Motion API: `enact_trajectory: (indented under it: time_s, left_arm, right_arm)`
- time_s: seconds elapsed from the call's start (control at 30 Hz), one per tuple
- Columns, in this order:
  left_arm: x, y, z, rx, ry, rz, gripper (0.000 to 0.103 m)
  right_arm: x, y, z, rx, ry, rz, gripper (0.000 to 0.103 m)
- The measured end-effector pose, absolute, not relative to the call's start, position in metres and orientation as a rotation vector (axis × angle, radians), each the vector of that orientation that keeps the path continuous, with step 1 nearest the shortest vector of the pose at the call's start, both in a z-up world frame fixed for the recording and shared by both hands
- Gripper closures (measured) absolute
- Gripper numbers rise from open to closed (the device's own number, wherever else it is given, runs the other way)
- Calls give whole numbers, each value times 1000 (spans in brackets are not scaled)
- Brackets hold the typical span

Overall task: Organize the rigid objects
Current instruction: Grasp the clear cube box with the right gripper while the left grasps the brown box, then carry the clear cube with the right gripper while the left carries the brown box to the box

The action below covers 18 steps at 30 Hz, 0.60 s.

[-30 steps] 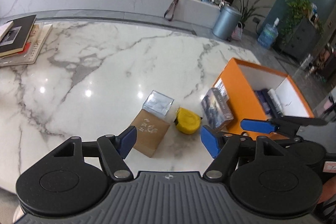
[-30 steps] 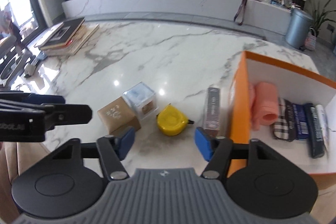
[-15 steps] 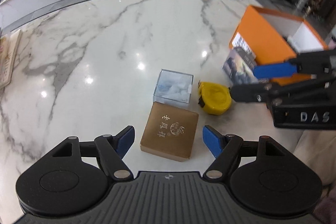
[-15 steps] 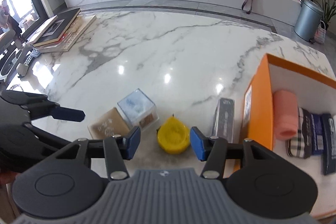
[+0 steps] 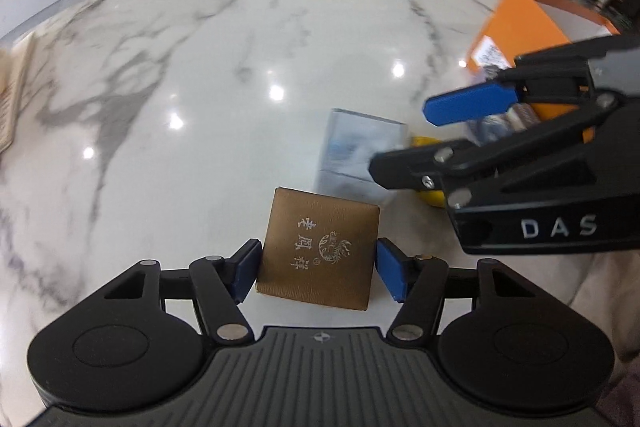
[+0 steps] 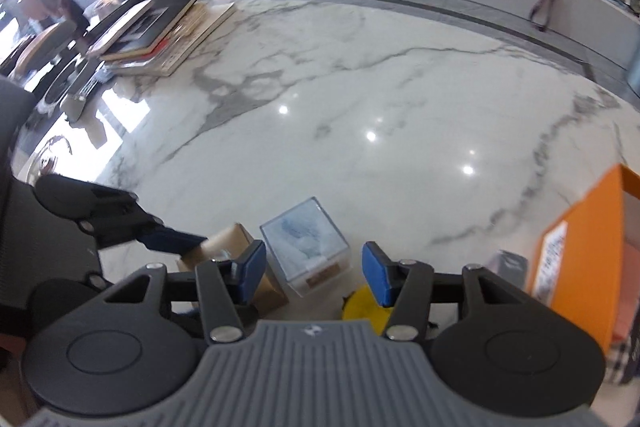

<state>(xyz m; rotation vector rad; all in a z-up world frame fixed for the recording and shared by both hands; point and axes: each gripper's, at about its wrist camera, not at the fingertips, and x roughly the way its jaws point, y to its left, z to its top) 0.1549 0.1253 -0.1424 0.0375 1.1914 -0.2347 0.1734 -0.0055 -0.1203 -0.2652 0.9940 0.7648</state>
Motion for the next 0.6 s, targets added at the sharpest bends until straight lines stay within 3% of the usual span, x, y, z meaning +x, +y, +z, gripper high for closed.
enact_trajectory:
  time_s: [0.27,0.4,0.6]
  left_arm:
    - [155,149,-144,22,1198,-161,31]
    - [157,150,-147,4,1202,-153,32]
    - [156,138,-148,59,1212,-112,34]
  right_arm:
    - [190,20,-143,-342,1019,831,38]
    - [193,28,-148,-353,1030,846,46]
    - [182,16,-146,-320,1057,817,50]
